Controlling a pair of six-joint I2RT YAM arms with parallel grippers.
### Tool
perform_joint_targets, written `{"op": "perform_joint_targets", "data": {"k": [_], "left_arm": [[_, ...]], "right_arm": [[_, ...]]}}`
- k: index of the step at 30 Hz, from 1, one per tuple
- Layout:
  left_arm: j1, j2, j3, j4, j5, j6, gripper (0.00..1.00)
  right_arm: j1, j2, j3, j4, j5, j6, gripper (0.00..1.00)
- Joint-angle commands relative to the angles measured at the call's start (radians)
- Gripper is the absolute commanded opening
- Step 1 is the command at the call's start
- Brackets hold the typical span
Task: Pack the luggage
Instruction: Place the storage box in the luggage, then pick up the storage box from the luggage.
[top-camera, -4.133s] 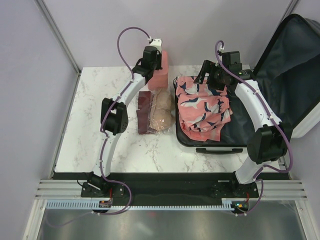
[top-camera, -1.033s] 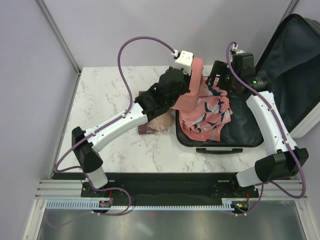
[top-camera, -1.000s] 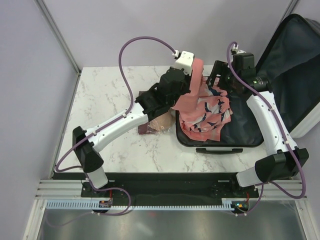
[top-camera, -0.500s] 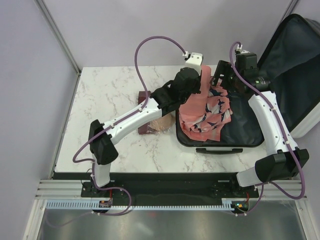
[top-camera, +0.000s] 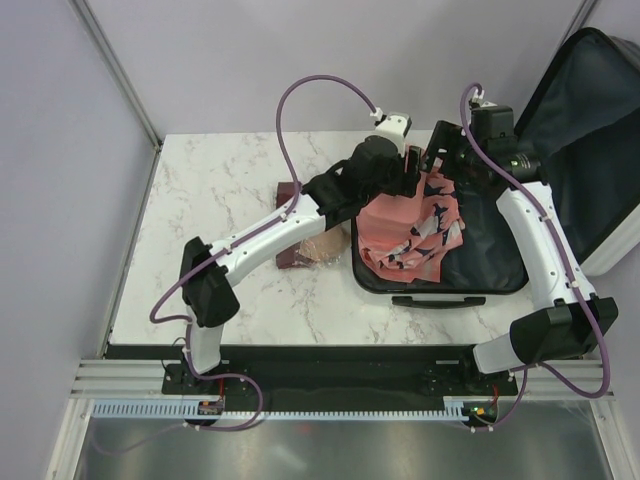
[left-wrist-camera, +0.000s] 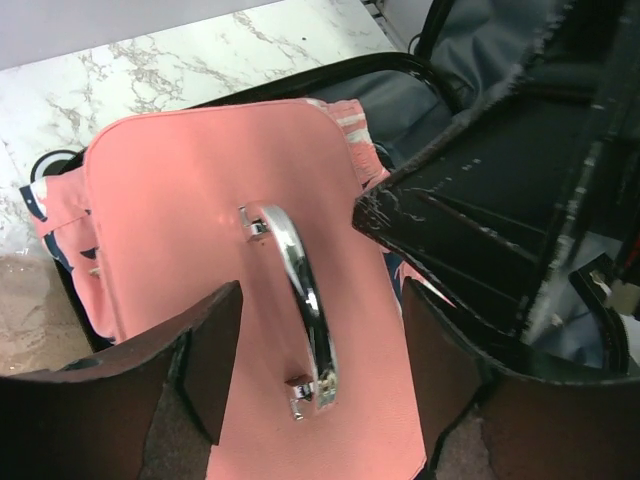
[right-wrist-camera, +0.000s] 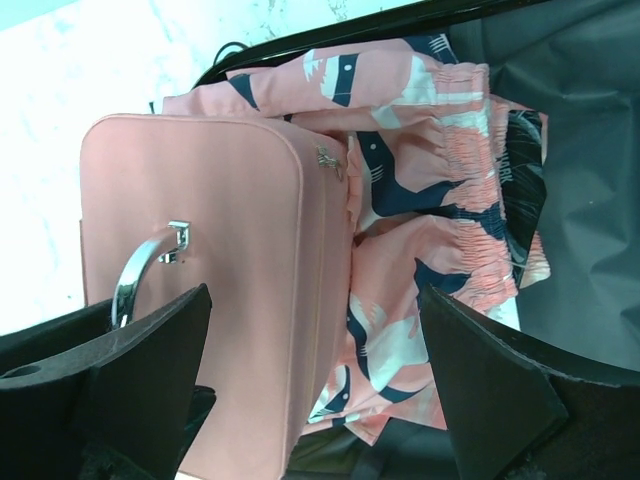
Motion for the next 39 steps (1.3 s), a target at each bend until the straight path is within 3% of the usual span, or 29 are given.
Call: {"op": "perform_joint_targets", "data": {"k": [1, 6, 14, 20, 24, 26, 27, 29, 33, 35, 39], "left_arm": [[0.028, -0.064, 0.007, 0.005, 0.062, -0.054, 0.72], [0.081, -0.127, -0.055, 0.0, 0.122, -0.129, 0.8], [0.114, -0.315, -0.224, 0.083, 0.172, -0.149, 0.82], [0.207, -0.46, -0.402, 0.089, 0.139, -0.196, 0.82], [0.279, -0.558, -0.523, 0.091, 0.12, -0.183, 0.82], [0.32, -0.581, -0.552, 0.091, 0.126, -0.17, 0.82], [0.331, -0.598, -0.569, 0.089, 0.129, -0.167, 0.82], [0.36, -0.605, -0.58, 0.081, 0.131, -0.155, 0.82], [0.393, -0.613, -0.594, 0.077, 0.131, -0.144, 0.82], [0.404, -0.61, -0.597, 0.077, 0.132, -0.144, 0.82], [0.414, -0.605, -0.594, 0.077, 0.136, -0.146, 0.82]], "right_arm": [[0.004, 0.012, 0.056, -0.004, -0.03, 0.025, 0.93], [0.041, 0.018, 0.139, -0.05, -0.048, 0.056, 0.91], [0.205, 0.056, 0.149, -0.07, 0.004, 0.128, 0.89], [0.222, 0.091, 0.163, -0.103, 0.085, 0.118, 0.88], [0.222, 0.131, 0.168, -0.106, 0.084, 0.111, 0.82], [0.225, 0.153, 0.183, -0.107, 0.084, 0.11, 0.74], [0.225, 0.159, 0.191, -0.113, 0.081, 0.11, 0.61], [0.225, 0.17, 0.208, -0.121, 0.076, 0.104, 0.49], [0.225, 0.174, 0.237, -0.141, 0.088, 0.093, 0.11], [0.225, 0.182, 0.28, -0.158, 0.114, 0.076, 0.02], [0.22, 0.206, 0.421, -0.257, 0.221, 0.018, 0.0]]}}
